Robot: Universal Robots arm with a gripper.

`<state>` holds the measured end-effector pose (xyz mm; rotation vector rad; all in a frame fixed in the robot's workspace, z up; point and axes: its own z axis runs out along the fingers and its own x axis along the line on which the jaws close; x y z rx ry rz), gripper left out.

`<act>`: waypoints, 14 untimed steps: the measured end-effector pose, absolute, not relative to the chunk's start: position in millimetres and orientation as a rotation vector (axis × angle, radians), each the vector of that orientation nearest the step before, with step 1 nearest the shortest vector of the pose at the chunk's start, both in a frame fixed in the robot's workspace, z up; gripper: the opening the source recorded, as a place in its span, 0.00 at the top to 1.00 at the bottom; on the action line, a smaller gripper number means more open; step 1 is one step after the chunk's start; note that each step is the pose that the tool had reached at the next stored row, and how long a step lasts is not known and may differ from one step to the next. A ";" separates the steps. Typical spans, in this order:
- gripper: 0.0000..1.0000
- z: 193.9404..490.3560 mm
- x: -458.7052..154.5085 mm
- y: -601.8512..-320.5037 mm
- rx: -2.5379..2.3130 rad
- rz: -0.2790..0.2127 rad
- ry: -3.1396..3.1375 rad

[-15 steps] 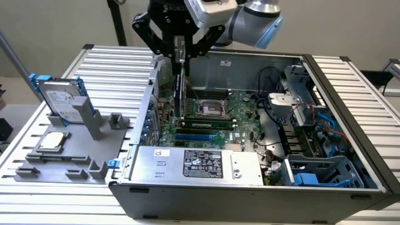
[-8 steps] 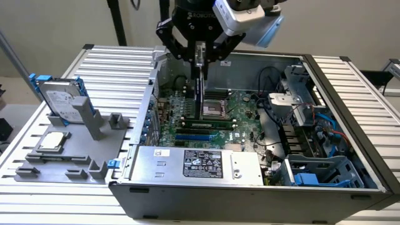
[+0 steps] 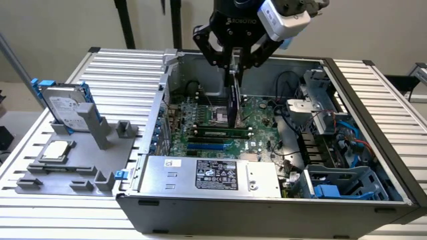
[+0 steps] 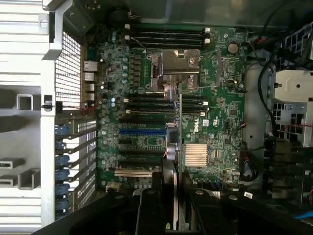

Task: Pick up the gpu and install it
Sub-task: 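Pick up the gpu and move the gpu toward the slot, then insert the gpu into the slot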

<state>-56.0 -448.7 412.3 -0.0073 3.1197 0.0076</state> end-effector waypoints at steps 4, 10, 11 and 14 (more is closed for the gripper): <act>0.73 408.1 -42.9 -442.6 -0.008 -0.011 3.120; 0.73 407.1 -41.7 -442.6 -0.008 -0.015 3.120; 0.73 407.1 -41.7 -442.6 -0.008 -0.015 3.120; 0.73 407.1 -41.7 -442.6 -0.008 -0.016 3.120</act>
